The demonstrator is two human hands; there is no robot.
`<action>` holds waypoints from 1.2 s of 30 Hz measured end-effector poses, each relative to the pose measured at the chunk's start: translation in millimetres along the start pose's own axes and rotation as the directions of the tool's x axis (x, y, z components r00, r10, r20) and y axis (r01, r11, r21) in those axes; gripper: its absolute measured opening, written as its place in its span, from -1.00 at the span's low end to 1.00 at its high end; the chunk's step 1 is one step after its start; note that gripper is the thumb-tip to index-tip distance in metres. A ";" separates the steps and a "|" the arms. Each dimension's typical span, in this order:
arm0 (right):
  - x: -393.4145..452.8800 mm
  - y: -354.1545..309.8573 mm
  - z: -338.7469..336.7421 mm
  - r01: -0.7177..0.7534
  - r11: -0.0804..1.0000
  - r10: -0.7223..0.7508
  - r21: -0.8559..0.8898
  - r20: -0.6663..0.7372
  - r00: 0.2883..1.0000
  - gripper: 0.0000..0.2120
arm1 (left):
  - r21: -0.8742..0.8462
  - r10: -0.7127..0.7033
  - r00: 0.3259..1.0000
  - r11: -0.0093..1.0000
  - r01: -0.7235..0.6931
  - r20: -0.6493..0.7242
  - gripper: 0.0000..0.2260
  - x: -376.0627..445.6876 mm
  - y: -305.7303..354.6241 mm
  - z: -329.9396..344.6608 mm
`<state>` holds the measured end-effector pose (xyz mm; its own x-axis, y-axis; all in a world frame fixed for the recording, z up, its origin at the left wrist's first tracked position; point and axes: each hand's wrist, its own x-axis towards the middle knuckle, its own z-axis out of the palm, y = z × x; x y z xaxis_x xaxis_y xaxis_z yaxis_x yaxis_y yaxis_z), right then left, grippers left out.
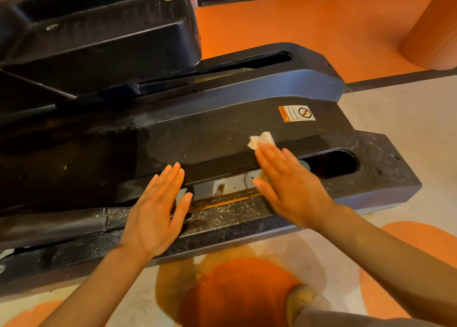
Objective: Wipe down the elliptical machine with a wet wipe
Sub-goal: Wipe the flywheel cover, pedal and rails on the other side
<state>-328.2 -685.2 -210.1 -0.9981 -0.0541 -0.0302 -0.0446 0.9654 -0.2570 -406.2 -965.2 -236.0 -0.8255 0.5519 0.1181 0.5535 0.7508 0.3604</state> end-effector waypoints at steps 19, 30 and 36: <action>-22.0 26.9 -17.0 -0.018 0.997 0.015 0.072 0.051 0.999 -0.33 | 0.022 0.129 0.977 0.991 -0.135 0.168 -0.33 20.2 44.5 9.0; -40.2 135.1 -44.9 -0.171 0.957 0.198 0.234 -0.099 0.975 -0.51 | 0.081 0.208 0.946 0.969 -0.234 0.248 -0.33 31.5 50.3 -1.0; -33.1 158.4 -51.1 -0.079 0.952 0.084 0.297 -0.005 0.996 -0.49 | 0.102 0.253 0.924 0.951 -0.292 0.288 -0.33 34.5 39.5 -5.9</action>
<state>-304.4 -517.4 -200.4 -0.9985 0.0281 -0.0472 0.0489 0.8473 -0.5289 -413.5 -918.6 -212.3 -0.5909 0.8040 -0.0659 0.7788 0.5899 0.2135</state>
